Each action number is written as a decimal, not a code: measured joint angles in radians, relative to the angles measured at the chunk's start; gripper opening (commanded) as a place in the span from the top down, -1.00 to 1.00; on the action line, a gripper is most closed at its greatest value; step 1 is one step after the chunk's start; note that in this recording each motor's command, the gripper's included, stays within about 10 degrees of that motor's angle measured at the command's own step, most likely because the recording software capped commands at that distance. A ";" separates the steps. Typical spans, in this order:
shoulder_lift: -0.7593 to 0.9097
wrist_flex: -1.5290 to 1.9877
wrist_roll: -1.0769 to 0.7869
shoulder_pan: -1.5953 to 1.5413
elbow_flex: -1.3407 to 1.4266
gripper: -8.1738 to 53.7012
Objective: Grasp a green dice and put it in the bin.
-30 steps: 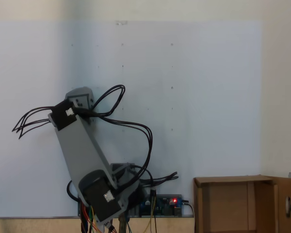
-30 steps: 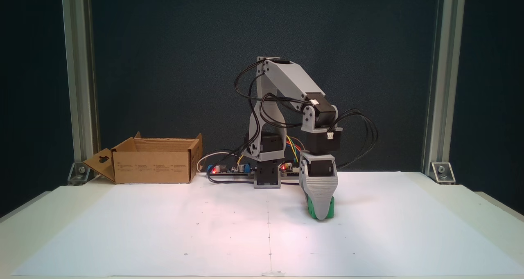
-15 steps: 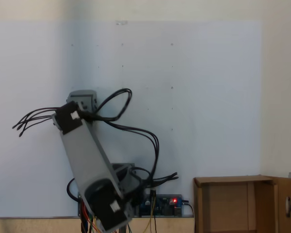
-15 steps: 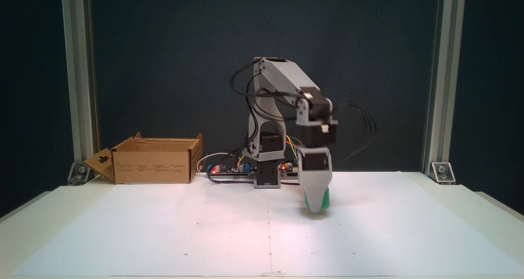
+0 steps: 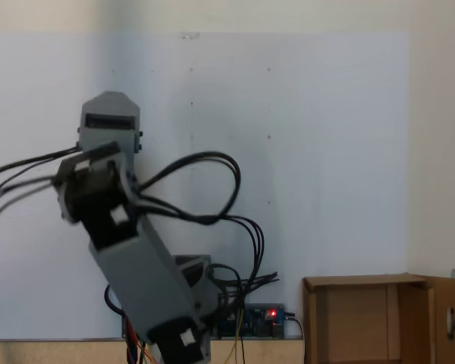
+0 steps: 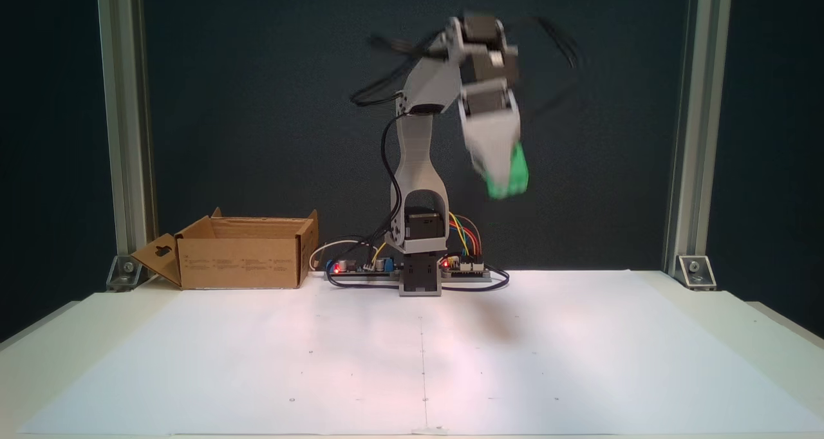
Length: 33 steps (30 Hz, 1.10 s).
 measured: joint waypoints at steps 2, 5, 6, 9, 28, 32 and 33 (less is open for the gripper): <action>-0.005 0.041 0.000 0.008 -0.002 0.37; -0.002 0.066 0.000 0.029 -0.002 0.37; -0.002 0.071 0.000 0.041 -0.002 0.37; -0.005 0.075 0.000 0.092 0.000 0.37; 0.069 0.147 -0.440 1.117 0.000 0.37; 0.067 0.150 -0.555 1.471 0.000 0.37; 0.067 0.150 -0.612 1.694 0.000 0.37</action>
